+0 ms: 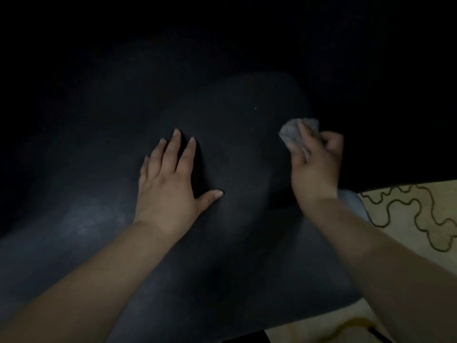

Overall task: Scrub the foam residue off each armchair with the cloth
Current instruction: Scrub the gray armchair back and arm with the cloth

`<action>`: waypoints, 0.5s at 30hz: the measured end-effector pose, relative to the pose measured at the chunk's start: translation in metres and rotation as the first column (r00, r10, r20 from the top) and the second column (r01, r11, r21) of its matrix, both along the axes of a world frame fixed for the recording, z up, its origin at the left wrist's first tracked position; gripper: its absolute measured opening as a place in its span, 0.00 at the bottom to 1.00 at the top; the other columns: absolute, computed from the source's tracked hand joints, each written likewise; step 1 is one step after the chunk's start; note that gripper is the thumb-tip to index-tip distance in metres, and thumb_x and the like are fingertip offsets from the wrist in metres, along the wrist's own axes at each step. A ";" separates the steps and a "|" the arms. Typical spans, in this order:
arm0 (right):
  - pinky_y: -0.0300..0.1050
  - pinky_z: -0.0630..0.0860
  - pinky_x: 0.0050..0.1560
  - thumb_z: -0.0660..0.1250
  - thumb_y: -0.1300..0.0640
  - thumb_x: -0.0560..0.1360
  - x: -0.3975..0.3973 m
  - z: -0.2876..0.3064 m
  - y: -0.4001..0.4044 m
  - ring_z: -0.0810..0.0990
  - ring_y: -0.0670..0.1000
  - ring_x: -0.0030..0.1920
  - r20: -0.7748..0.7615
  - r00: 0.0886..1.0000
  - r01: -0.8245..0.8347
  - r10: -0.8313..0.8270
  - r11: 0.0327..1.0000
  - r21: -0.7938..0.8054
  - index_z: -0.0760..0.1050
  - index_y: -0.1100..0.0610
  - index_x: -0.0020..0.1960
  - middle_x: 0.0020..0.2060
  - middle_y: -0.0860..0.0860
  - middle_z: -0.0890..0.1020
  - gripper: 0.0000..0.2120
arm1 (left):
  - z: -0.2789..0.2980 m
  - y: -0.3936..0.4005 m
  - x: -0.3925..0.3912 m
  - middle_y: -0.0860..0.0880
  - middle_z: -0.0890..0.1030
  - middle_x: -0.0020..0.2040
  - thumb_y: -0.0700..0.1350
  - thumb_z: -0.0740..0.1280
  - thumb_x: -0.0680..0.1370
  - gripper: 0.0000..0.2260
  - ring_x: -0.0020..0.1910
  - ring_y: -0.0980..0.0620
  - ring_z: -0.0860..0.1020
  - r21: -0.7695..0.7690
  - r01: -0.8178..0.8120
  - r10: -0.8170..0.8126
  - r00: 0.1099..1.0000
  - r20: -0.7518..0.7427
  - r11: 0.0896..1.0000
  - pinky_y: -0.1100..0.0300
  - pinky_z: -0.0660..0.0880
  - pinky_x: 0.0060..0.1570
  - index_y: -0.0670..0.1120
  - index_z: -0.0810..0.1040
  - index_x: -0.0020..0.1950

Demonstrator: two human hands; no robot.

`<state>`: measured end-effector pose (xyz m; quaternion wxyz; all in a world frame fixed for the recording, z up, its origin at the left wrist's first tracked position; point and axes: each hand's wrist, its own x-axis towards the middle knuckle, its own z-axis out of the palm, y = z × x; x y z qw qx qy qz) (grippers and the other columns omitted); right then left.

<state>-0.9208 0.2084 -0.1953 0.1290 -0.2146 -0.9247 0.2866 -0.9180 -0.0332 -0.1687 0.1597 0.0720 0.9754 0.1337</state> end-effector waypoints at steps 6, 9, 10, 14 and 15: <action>0.38 0.66 0.61 0.70 0.61 0.73 0.017 0.003 -0.048 0.68 0.52 0.56 -0.007 0.901 -0.434 0.434 0.901 0.003 0.74 0.49 0.67 0.56 0.55 0.69 0.23 | -0.001 -0.003 -0.001 0.50 0.49 0.79 0.73 0.59 0.66 0.46 0.76 0.47 0.48 0.000 0.022 -0.022 1.000 0.003 1.000 0.46 0.53 0.74 0.53 0.51 0.78; 0.38 0.66 0.62 0.70 0.63 0.73 0.010 0.003 -0.021 0.70 0.56 0.55 -0.002 0.941 -0.338 0.338 0.939 -0.062 0.74 0.50 0.66 0.55 0.52 0.66 0.23 | 0.001 -0.006 -0.004 0.52 0.48 0.79 0.73 0.58 0.66 0.46 0.76 0.49 0.47 0.009 0.033 -0.033 0.999 0.024 0.999 0.48 0.51 0.75 0.55 0.49 0.78; 0.36 0.66 0.61 0.68 0.62 0.74 -0.001 0.003 -0.013 0.71 0.57 0.55 -0.008 0.954 -0.300 0.300 0.953 -0.052 0.74 0.51 0.66 0.55 0.52 0.65 0.21 | 0.001 -0.007 -0.004 0.52 0.47 0.79 0.73 0.58 0.66 0.46 0.77 0.49 0.47 0.015 0.033 -0.033 0.999 0.028 0.999 0.49 0.51 0.75 0.55 0.49 0.79; 0.23 0.58 0.53 0.61 0.54 0.77 -0.074 0.003 -0.014 0.71 0.58 0.60 0.024 0.980 -0.198 0.198 0.980 0.015 0.72 0.49 0.67 0.55 0.48 0.66 0.18 | 0.002 -0.007 -0.005 0.52 0.49 0.79 0.72 0.60 0.66 0.46 0.77 0.49 0.48 0.037 0.028 -0.029 0.999 0.026 0.999 0.48 0.51 0.75 0.54 0.51 0.79; 0.26 0.59 0.55 0.61 0.54 0.77 -0.081 0.001 -0.024 0.70 0.58 0.61 0.024 0.976 -0.216 0.215 0.976 0.038 0.72 0.49 0.67 0.57 0.50 0.69 0.18 | 0.002 -0.007 -0.005 0.52 0.49 0.79 0.72 0.60 0.66 0.46 0.77 0.49 0.48 0.041 0.029 -0.030 0.999 0.026 0.999 0.48 0.51 0.75 0.54 0.51 0.79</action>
